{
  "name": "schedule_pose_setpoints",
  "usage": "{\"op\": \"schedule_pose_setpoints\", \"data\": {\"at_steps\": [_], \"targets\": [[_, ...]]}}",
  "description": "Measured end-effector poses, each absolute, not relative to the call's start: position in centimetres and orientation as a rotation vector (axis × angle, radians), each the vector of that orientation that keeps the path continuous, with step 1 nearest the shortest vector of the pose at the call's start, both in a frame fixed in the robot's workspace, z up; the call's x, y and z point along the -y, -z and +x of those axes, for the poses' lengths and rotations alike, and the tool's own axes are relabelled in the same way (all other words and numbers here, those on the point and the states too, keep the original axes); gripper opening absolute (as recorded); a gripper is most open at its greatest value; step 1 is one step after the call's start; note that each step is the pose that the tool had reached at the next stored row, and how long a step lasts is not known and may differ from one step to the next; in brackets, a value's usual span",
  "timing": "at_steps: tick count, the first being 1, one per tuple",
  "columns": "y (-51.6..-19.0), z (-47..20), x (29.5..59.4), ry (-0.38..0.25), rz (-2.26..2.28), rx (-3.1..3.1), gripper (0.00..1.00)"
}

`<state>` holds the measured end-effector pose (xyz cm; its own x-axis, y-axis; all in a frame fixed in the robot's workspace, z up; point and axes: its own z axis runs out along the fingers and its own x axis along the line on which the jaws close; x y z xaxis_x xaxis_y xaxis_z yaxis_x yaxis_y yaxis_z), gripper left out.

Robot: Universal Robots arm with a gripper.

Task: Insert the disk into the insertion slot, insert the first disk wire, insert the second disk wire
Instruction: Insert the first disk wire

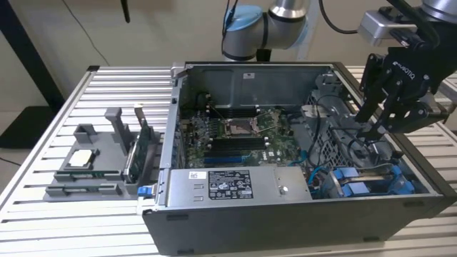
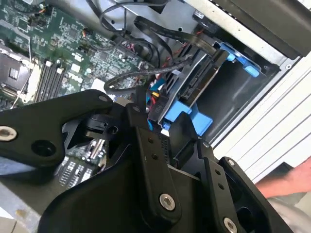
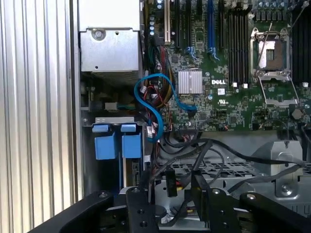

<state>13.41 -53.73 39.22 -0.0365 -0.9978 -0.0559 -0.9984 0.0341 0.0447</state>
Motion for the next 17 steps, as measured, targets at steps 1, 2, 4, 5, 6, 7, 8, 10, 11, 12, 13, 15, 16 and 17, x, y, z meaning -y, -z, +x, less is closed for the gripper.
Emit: {"op": "schedule_pose_setpoints", "data": {"at_steps": [1, 2, 4, 5, 6, 7, 8, 10, 11, 12, 13, 15, 16, 17], "targets": [[-39.2, 13.37, 53.73, -0.112, -2.173, -2.251, 0.47], [-39.19, 13.34, 53.73, -0.112, -2.172, -2.25, 0.47], [-39.13, 13.29, 53.73, -0.107, -2.169, -2.246, 0.47], [-39.12, 13.28, 53.73, -0.105, -2.169, -2.244, 0.47], [-39.11, 13.28, 53.74, -0.105, -2.17, -2.242, 0.49], [-39.08, 13.26, 53.77, -0.104, -2.17, -2.239, 0.49], [-39.02, 13.21, 53.78, -0.104, -2.169, -2.236, 0.55], [-38.87, 13.09, 53.79, -0.1, -2.166, -2.227, 0.55], [-38.8, 13.03, 53.82, -0.1, -2.166, -2.223, 0.55], [-38.75, 12.98, 53.83, -0.099, -2.165, -2.221, 0.55], [-38.7, 12.94, 53.84, -0.099, -2.165, -2.22, 0.55], [-38.65, 12.92, 53.88, -0.099, -2.165, -2.217, 0.46], [-38.65, 12.92, 53.94, -0.1, -2.164, -2.217, 0.4], [-38.64, 12.91, 53.99, -0.101, -2.165, -2.216, 0.4]]}}
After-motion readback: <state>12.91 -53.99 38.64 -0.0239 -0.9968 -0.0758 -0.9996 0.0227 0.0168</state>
